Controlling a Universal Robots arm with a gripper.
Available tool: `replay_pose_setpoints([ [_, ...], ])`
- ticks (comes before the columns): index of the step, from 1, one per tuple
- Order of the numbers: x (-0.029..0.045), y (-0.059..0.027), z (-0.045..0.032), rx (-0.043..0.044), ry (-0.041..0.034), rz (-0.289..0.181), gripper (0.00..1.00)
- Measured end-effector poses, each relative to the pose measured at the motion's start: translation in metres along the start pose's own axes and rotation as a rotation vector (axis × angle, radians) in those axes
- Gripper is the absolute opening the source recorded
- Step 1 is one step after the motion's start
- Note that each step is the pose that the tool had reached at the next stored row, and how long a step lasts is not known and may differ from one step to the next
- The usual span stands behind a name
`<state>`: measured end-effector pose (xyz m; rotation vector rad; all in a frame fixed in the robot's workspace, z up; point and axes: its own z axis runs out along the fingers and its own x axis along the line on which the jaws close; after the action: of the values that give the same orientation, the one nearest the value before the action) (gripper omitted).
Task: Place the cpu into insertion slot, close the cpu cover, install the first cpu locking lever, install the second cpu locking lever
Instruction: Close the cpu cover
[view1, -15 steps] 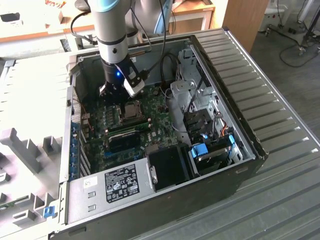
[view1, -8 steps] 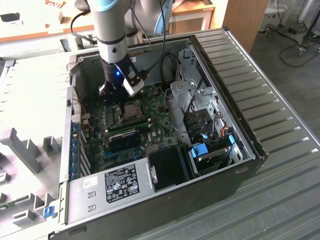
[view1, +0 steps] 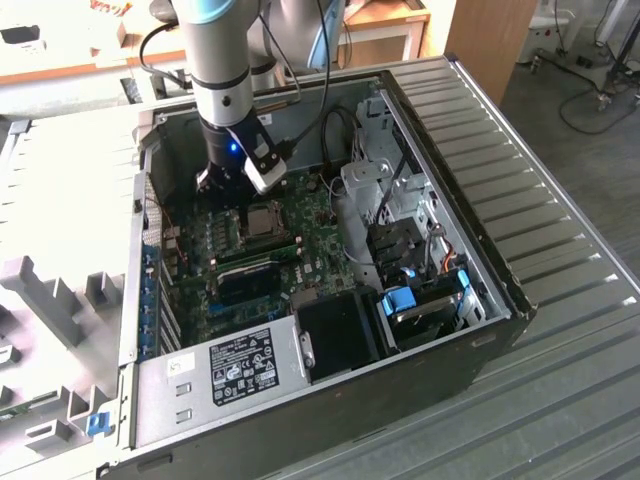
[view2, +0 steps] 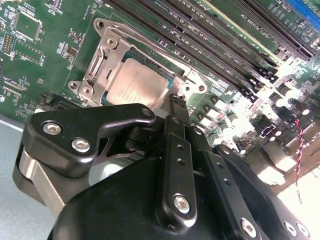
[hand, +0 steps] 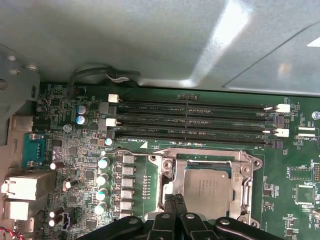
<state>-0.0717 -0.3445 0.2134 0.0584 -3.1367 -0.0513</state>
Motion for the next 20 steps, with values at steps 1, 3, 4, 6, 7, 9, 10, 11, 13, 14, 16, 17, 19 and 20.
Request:
replay_pose_setpoints([
  [1, 0.0000, 0.0000, 0.0006, 0.0000, 0.0000, 0.000, 0.11],
  [3, 0.0000, -0.0001, 0.0021, 0.0002, 0.0001, 0.000, 0.11],
  [4, 0.0000, -0.0001, 0.0025, 0.0001, 0.0001, 0.000, 0.11],
  [6, 0.0000, -0.0001, 0.0026, 0.0003, 0.0003, 0.000, 0.11],
  [7, 0.0000, -0.0001, 0.0026, 0.0004, 0.0003, 0.000, 0.11],
  [9, 0.0000, -0.0001, 0.0028, 0.0001, 0.0001, 0.000, 0.11],
  [10, 0.0000, 0.0001, 0.0029, -0.0003, 0.0000, 0.000, 0.11],
  [11, 0.0000, 0.0002, 0.0029, -0.0005, 0.0000, 0.000, 0.11],
  [13, 0.0000, 0.0006, 0.0029, -0.0011, 0.0000, 0.000, 0.11],
  [14, 0.0000, 0.0007, 0.0029, -0.0017, -0.0001, 0.000, 0.11],
  [16, 0.0000, 0.0008, 0.0030, -0.0030, -0.0002, 0.000, 0.11],
  [17, 0.0000, 0.0009, 0.0029, -0.0030, 0.0000, 0.000, 0.11],
  [19, 0.0001, 0.0010, 0.0029, -0.0031, 0.0000, 0.000, 0.11],
  [20, 0.0004, 0.0011, 0.0029, -0.0031, 0.0000, 0.000, 0.11],
])
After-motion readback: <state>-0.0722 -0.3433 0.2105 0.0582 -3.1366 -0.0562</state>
